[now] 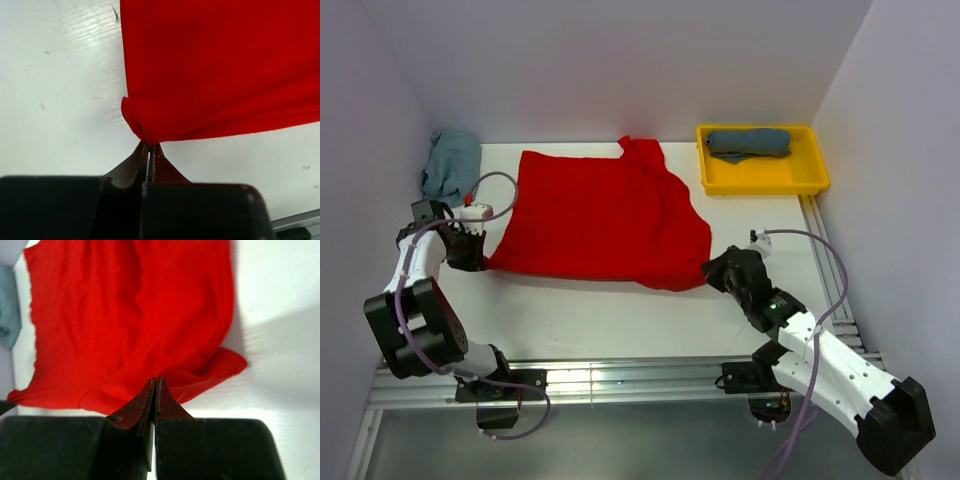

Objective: Roll the t-shirts
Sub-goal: Flatten the tshirt, then fold the tshirt

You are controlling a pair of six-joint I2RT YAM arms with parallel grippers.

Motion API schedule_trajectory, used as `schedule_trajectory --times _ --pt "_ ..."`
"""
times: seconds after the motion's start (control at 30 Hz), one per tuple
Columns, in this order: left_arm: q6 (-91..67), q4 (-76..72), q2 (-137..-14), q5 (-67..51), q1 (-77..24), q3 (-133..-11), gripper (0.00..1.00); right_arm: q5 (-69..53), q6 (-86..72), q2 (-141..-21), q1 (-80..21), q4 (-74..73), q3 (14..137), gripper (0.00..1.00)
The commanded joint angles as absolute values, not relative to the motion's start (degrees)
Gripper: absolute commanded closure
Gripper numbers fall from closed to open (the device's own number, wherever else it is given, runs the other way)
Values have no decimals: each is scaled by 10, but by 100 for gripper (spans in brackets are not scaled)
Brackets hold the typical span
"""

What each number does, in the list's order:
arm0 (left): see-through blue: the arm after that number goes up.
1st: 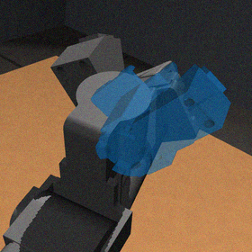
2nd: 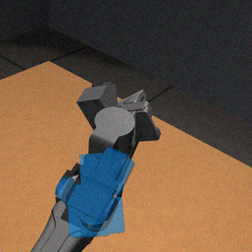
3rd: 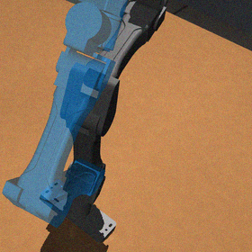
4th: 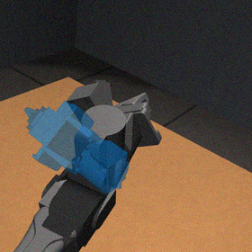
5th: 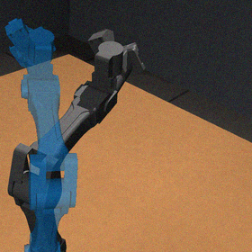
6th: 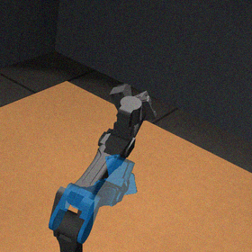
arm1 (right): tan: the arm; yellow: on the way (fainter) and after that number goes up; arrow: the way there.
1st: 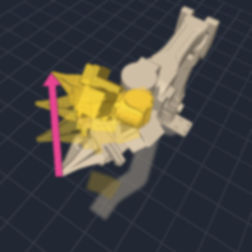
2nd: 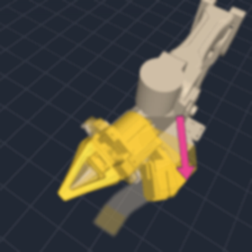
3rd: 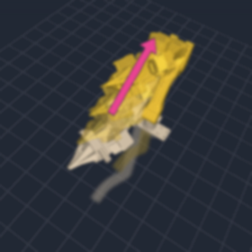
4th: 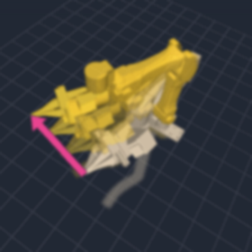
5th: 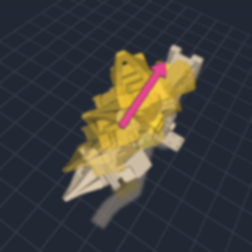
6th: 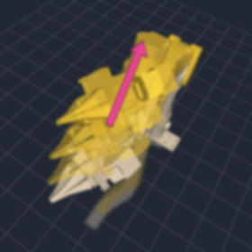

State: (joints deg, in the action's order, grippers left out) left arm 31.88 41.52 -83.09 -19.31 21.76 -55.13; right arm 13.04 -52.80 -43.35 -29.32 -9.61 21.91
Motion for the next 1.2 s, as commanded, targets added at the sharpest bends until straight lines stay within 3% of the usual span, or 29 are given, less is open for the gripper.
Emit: schedule_trajectory --times 0.0,0.5,0.8,0.93,1.17 --pt "370 419 -798 -188 228 -532 100 168 -588 -413 -322 -141 207 100" --pt "483 503 -701 -155 279 -467 100 172 -663 -367 -405 -250 207 100" --pt "517 556 -706 -184 298 -507 100 224 -647 -434 -444 -283 276 100" --pt "488 565 -764 -210 291 -589 100 259 -604 -493 -425 -294 344 100" --pt "419 526 -902 -254 250 -686 100 215 -513 -586 -342 -229 395 100"
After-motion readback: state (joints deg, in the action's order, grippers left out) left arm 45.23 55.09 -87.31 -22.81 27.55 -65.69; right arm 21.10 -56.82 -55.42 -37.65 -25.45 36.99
